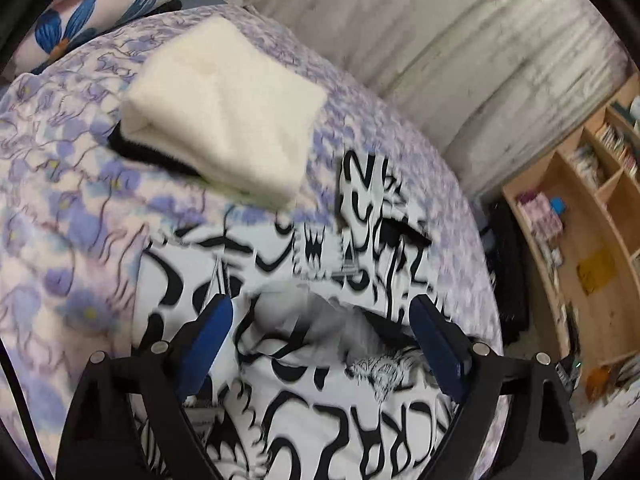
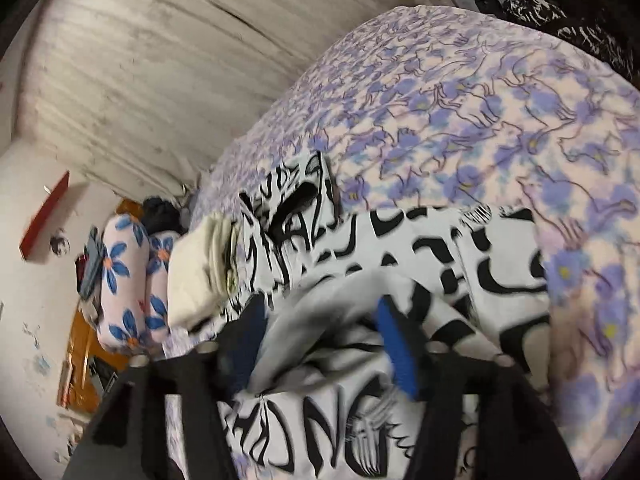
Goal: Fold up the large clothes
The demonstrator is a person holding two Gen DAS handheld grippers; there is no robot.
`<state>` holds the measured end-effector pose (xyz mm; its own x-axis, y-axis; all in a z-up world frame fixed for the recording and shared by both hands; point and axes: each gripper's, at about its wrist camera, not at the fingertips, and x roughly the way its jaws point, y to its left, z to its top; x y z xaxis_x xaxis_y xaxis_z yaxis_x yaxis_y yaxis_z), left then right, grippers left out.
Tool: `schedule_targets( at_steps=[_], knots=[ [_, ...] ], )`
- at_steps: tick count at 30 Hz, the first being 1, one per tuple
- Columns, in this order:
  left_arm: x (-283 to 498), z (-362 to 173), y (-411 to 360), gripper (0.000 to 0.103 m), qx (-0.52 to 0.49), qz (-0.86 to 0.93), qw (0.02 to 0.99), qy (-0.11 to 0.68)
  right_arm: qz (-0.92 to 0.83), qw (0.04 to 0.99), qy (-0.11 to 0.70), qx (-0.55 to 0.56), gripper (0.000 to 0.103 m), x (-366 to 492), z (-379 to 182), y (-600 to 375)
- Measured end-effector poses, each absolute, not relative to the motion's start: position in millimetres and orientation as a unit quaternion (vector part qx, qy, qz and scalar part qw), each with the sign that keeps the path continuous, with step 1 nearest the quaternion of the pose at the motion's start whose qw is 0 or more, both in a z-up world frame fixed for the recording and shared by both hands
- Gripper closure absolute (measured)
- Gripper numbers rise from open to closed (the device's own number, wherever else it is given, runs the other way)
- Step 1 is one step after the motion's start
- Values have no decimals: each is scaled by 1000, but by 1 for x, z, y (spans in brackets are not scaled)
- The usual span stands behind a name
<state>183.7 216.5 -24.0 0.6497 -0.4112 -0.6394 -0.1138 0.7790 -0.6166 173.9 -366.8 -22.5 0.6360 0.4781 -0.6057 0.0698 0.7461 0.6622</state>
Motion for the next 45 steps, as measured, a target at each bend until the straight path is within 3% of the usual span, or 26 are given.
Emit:
schedule_targets(
  at_steps=[5, 11, 19, 21, 22, 23, 24, 26, 28, 38, 42, 45],
  knots=[
    [212, -48, 212, 14, -258, -59, 852, 451, 108, 855, 428, 274, 38, 193, -39, -353],
    [228, -83, 202, 15, -177, -62, 850, 492, 76, 875, 462, 123, 38, 212, -71, -333],
    [252, -115, 183, 17, -107, -74, 840, 527, 76, 855, 508, 74, 38, 249, -110, -322],
    [259, -121, 180, 23, -105, -74, 838, 530, 81, 845, 523, 78, 38, 258, -120, -319],
    [261, -122, 179, 34, -104, -76, 838, 530, 83, 844, 525, 79, 38, 260, -123, -319],
    [263, -123, 177, 57, -109, -90, 837, 528, 83, 846, 521, 78, 46, 260, -123, -317],
    [264, -123, 176, 67, -114, -98, 836, 528, 80, 849, 518, 69, 54, 259, -123, -314],
    [262, -120, 170, 81, -99, -80, 844, 521, 67, 853, 515, 47, 87, 255, -122, -310],
    [256, -113, 164, 89, -83, -73, 855, 507, 57, 863, 500, 39, 93, 247, -117, -310],
    [269, -52, 148, 93, -55, -27, 902, 428, 28, 918, 385, 92, 96, 243, -50, -326],
    [301, -68, 148, 93, -61, -6, 899, 434, 5, 915, 389, 108, 96, 277, -64, -326],
    [318, -101, 150, 93, -63, 7, 885, 461, -20, 893, 436, 107, 96, 299, -107, -324]
  ],
)
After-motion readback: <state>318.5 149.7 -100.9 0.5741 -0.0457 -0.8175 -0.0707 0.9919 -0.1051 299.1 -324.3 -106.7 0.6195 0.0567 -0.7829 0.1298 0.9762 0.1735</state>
